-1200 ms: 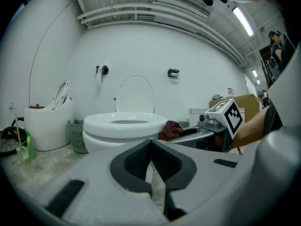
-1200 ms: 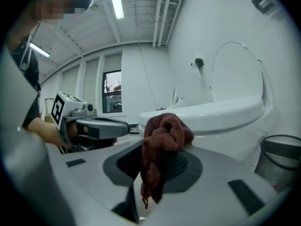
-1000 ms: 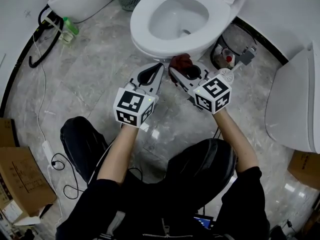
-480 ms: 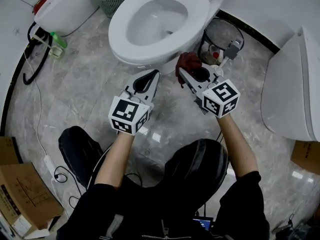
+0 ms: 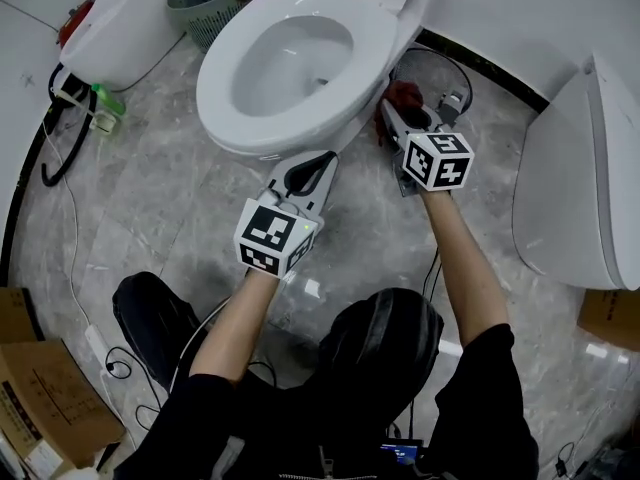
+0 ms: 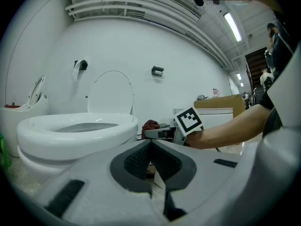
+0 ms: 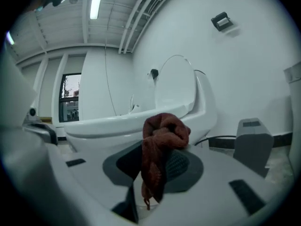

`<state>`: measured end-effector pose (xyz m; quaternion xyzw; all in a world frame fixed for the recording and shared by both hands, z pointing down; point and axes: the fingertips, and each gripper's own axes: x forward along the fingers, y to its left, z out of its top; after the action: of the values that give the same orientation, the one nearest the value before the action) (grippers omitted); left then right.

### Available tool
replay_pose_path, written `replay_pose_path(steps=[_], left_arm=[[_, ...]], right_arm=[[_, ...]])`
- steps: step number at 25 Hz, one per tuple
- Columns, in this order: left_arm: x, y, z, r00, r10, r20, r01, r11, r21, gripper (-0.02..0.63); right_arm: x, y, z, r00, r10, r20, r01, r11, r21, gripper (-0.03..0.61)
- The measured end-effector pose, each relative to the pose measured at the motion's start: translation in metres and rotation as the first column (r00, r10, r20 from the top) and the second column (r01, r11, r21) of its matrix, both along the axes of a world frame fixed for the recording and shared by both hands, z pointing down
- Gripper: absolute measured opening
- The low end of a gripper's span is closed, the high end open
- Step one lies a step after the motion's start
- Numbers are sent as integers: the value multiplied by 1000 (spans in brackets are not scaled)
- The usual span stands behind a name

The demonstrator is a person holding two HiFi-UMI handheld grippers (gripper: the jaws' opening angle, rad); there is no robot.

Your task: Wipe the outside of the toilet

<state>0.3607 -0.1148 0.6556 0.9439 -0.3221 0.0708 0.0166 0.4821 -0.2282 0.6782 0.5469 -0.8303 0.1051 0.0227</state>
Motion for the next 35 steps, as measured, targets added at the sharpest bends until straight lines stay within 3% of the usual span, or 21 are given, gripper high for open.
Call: replay_pose_path(steps=[4, 7, 18, 27, 35], left_arm=[[11, -4, 0, 1000, 10, 12, -10, 1000, -9, 2], [17, -4, 2, 1000, 19, 14, -18, 1000, -14, 2], [0, 7, 10, 999, 43, 8, -43, 999, -28, 2], [-43, 15, 2, 997, 72, -7, -72, 997, -26, 2], [-98, 19, -12, 989, 149, 1, -149, 988, -33, 2]], right_arm=[[10, -27, 18, 996, 94, -2, -94, 995, -36, 92], [16, -44, 27, 993, 115, 4, -115, 992, -49, 91], [-9, -30, 37, 999, 34, -4, -34, 998, -50, 89], [-53, 8, 47, 999, 29, -17, -31, 995, -98, 89], [-101, 41, 34, 997, 72, -28, -75, 988, -137, 91]])
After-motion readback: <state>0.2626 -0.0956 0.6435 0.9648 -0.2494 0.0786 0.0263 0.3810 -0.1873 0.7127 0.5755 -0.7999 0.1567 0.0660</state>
